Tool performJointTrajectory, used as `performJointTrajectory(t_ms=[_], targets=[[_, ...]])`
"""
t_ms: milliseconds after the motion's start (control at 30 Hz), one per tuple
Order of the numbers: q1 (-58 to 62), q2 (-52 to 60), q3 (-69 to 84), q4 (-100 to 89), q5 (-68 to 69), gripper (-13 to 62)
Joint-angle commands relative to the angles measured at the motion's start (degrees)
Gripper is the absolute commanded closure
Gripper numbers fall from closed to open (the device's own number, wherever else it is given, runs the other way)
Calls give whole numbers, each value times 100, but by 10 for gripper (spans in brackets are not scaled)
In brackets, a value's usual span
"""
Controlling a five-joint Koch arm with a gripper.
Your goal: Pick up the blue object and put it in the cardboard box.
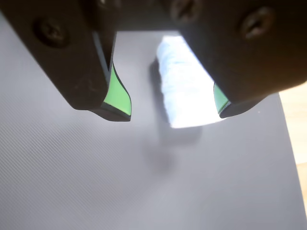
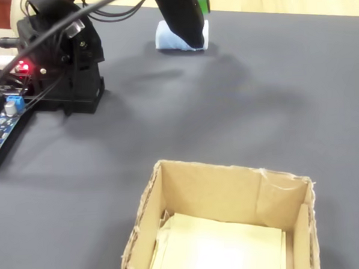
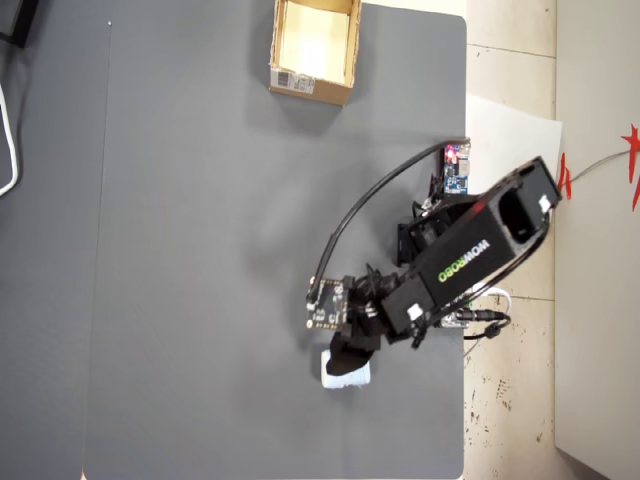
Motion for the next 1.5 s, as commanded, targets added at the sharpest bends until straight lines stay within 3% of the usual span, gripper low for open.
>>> performJointTrajectory(t_ms=[0, 433, 1067, 1200, 1367, 1467], targets=[[-123, 0, -527, 70, 615, 157], [-694, -334, -721, 923, 527, 157], [-1230, -1248, -765, 35, -149, 165], [-1134, -1441, -747, -378, -316, 234], [-896, -1389, -738, -668, -817, 380], [-677, -1178, -721, -835, -1055, 394]])
